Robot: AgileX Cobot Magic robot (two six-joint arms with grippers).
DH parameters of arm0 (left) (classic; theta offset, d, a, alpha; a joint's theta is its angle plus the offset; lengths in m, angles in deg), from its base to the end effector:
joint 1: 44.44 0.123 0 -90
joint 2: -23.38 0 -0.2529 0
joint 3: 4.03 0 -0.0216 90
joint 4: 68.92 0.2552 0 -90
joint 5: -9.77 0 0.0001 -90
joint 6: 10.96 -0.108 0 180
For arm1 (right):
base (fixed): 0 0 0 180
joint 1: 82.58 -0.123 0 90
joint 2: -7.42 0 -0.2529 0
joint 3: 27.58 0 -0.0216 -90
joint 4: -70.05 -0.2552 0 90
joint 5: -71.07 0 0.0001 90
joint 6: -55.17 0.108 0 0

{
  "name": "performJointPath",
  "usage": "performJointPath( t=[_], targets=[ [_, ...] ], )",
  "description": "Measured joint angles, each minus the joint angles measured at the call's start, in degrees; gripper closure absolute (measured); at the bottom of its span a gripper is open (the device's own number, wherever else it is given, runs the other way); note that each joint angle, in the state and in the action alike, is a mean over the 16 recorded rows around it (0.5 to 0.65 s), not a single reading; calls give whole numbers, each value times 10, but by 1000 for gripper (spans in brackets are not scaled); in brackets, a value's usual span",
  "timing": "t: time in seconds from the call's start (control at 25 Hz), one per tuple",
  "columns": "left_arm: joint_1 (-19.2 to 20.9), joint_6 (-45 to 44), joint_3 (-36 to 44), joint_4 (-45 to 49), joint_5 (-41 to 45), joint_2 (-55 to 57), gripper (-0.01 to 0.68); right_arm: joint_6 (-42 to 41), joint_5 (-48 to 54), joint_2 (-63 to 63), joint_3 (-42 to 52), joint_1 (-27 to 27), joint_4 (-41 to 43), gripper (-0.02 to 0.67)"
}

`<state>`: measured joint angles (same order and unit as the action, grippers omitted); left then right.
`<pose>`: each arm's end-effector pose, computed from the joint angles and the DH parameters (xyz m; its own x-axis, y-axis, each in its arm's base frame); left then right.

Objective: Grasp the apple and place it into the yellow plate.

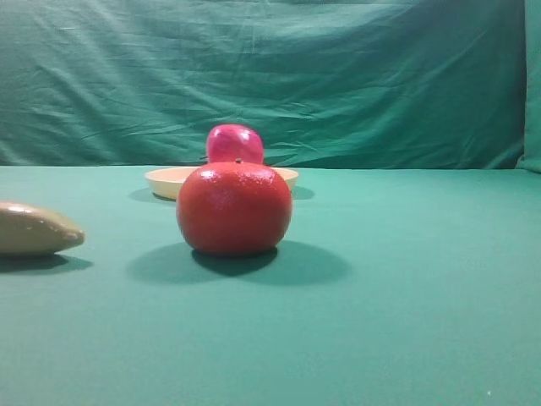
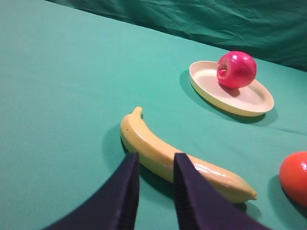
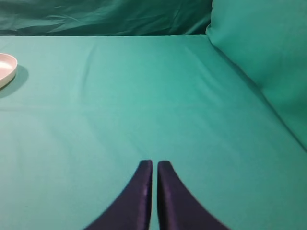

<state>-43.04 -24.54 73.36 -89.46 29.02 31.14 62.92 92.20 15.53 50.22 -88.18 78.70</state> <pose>0.1065 -0.0099 0.1756 -0.2371 -0.1079 -0.9655 0.0643 0.9899 -0.1264 0.1059 0.0045 0.1671 -0.2877 -0.0339 -0.9571 -0.0474 0.9987 -0.0211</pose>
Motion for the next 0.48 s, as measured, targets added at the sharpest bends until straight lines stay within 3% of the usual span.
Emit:
performJointPath(
  t=[0.28, 0.48],
  targets=[
    [0, 0, 0, 0, 0, 0, 516, -102, 1, 0, 0, 0, -86, 649],
    [0, 0, 0, 0, 0, 0, 516, -122, 1, 0, 0, 0, -105, 649]
  ],
)
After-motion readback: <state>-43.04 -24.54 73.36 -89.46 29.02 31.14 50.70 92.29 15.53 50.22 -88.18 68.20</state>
